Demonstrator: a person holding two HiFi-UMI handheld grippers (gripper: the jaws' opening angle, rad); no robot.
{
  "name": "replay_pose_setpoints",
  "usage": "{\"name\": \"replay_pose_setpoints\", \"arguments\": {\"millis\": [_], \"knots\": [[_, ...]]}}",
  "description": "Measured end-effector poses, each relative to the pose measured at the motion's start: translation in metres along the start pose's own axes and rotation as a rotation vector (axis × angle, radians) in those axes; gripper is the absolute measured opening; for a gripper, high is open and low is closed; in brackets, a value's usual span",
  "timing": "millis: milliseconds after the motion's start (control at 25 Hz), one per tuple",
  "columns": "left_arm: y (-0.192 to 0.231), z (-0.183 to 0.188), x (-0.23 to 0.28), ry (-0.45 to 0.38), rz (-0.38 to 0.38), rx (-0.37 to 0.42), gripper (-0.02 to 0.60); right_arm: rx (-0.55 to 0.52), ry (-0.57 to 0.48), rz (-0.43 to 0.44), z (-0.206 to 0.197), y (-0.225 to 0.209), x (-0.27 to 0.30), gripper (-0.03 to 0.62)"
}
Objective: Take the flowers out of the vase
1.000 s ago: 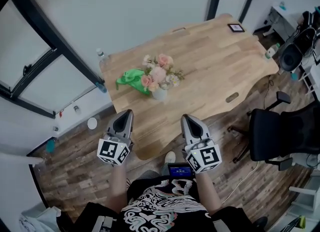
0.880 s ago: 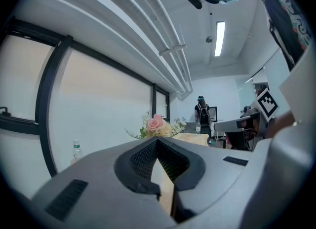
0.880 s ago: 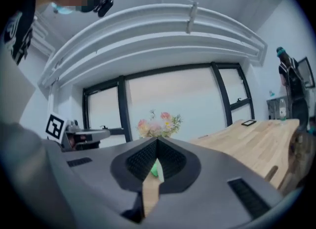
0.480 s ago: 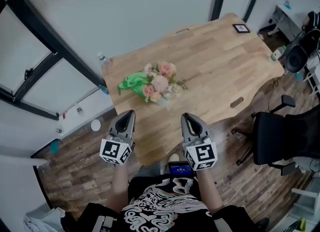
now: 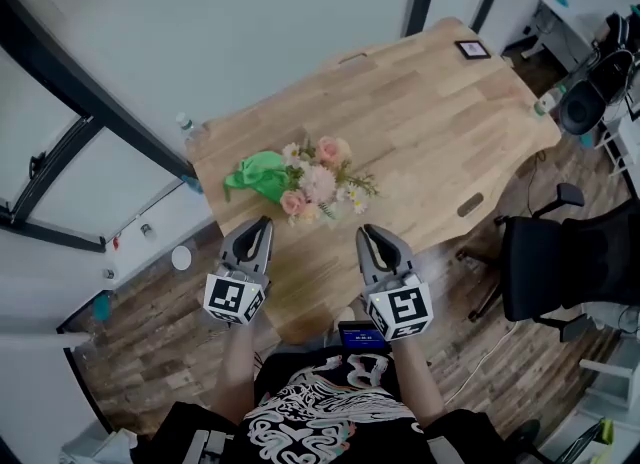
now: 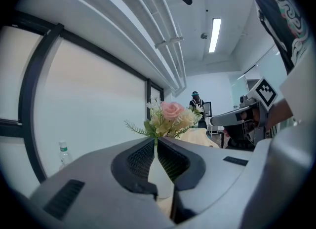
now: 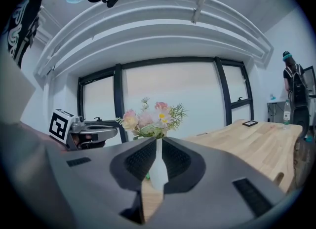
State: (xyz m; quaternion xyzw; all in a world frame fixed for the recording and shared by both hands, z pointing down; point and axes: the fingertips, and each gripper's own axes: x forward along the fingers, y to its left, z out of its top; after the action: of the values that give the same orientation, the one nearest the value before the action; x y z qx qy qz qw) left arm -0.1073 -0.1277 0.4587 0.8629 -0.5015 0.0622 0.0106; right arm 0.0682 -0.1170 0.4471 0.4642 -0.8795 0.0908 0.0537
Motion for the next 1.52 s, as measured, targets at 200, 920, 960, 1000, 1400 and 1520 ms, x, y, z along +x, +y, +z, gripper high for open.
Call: {"name": "replay_pose_setpoints", "arguments": {"millis": [200, 920, 960, 1000, 1400, 1520], "knots": [[0.003, -0.019, 0.022, 0.026, -0.059, 0.002, 0.002, -0.012, 0.01, 0.023, -0.008, 0.003, 0.012, 0.009], [-0.007, -0.057, 0.074, 0.037, -0.306, -0.007, 0.212, -0.008, 0.061, 0.156, -0.024, 0.007, 0.067, 0.162], [-0.01, -0.058, 0.078, 0.045, -0.331, 0.0, 0.269, -0.006, 0.063, 0.169, -0.023, 0.008, 0.069, 0.207], [-0.012, -0.06, 0.082, 0.053, -0.353, 0.004, 0.3, -0.008, 0.065, 0.178, -0.023, 0.009, 0.072, 0.213], [-0.014, -0.065, 0.114, 0.04, -0.424, -0.028, 0.382, -0.055, 0.107, 0.19, -0.02, 0.009, 0.093, 0.305], [-0.018, -0.058, 0.12, 0.021, -0.467, -0.012, 0.382, -0.085, 0.09, 0.21, -0.014, 0.014, 0.096, 0.305]]}}
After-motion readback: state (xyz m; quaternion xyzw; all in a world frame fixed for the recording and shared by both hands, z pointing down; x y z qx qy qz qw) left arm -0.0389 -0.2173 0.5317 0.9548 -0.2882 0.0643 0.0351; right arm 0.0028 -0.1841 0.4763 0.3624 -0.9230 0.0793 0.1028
